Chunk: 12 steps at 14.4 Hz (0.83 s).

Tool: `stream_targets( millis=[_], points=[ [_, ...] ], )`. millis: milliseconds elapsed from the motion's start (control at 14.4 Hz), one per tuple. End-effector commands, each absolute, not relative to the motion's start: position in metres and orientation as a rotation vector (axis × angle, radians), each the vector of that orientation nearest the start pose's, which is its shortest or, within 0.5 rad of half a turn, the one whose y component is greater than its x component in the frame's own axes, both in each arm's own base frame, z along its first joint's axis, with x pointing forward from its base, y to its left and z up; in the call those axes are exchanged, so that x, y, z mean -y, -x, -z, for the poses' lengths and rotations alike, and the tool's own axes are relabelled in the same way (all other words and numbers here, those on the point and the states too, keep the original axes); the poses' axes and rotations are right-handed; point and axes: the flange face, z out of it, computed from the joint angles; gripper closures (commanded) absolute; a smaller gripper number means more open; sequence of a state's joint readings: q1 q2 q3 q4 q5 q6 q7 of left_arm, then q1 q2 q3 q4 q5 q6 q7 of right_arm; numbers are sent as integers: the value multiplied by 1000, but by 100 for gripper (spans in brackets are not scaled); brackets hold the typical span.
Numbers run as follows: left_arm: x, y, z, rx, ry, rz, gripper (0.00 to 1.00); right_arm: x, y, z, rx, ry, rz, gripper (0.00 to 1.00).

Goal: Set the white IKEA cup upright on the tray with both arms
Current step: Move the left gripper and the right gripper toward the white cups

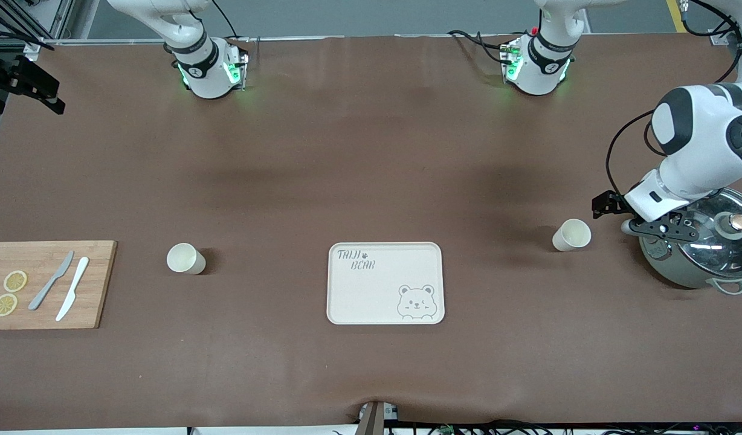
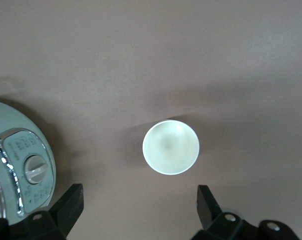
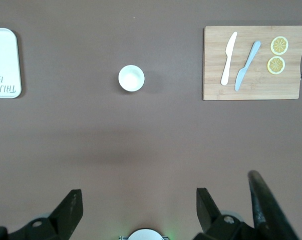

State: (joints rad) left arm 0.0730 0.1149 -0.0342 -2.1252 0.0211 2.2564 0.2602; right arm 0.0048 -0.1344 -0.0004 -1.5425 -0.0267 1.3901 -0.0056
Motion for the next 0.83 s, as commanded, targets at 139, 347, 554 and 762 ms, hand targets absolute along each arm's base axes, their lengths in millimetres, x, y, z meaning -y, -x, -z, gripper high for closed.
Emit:
stream_targets(
  millis=[139,347,554,762],
  points=[
    [-38,-546,-317,-395,3091,108,0,-1,-537,-654,193,3160,-2,0],
    [-38,-545,-314,-395,3091,108,0,-8,-574,-609,238,3155,-14,0],
    [-37,-546,-309,-398,3092,108,0,-26,-601,-557,398,3137,-46,0],
    [-37,-547,-297,-398,3091,118,0,-28,-606,-490,548,3113,-23,0]
  ],
)
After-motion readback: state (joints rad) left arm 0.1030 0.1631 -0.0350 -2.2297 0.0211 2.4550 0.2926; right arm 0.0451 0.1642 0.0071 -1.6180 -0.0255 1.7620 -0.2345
